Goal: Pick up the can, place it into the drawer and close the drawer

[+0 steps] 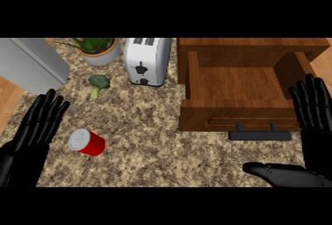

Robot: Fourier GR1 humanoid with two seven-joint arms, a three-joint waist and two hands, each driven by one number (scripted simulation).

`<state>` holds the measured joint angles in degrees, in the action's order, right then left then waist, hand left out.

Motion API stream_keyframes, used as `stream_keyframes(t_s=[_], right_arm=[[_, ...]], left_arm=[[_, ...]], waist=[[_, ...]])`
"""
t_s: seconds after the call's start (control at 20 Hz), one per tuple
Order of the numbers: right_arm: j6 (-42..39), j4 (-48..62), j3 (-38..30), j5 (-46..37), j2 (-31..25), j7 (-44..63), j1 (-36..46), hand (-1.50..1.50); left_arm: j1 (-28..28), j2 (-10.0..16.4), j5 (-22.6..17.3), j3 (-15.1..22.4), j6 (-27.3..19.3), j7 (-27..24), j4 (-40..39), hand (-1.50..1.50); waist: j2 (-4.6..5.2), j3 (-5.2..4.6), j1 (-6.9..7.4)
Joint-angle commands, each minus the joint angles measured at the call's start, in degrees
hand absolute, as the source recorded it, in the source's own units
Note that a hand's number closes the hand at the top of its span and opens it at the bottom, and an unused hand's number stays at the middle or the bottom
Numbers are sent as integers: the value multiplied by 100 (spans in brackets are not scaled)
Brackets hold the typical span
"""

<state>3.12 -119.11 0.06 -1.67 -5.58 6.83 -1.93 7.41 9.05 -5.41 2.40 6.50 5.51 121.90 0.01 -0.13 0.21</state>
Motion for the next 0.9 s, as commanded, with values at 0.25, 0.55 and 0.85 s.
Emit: stream_keyframes(t_s=[0.25,0.55,0.85], right_arm=[[-81,-460,-64,117,53,600,-844,-150],[-393,-166,-748,591,-281,630,-416,-150],[-693,116,-763,598,-20,-350,-1093,-150]], left_arm=[[680,149,-131,-121,112,1027,663,-150],[742,-167,-149,34,-121,1775,1293,-150],[652,-21,-589,-694,162,1699,819,-150]], waist=[[-10,12,-27],[-7,14,-14],[-5,14,-25]])
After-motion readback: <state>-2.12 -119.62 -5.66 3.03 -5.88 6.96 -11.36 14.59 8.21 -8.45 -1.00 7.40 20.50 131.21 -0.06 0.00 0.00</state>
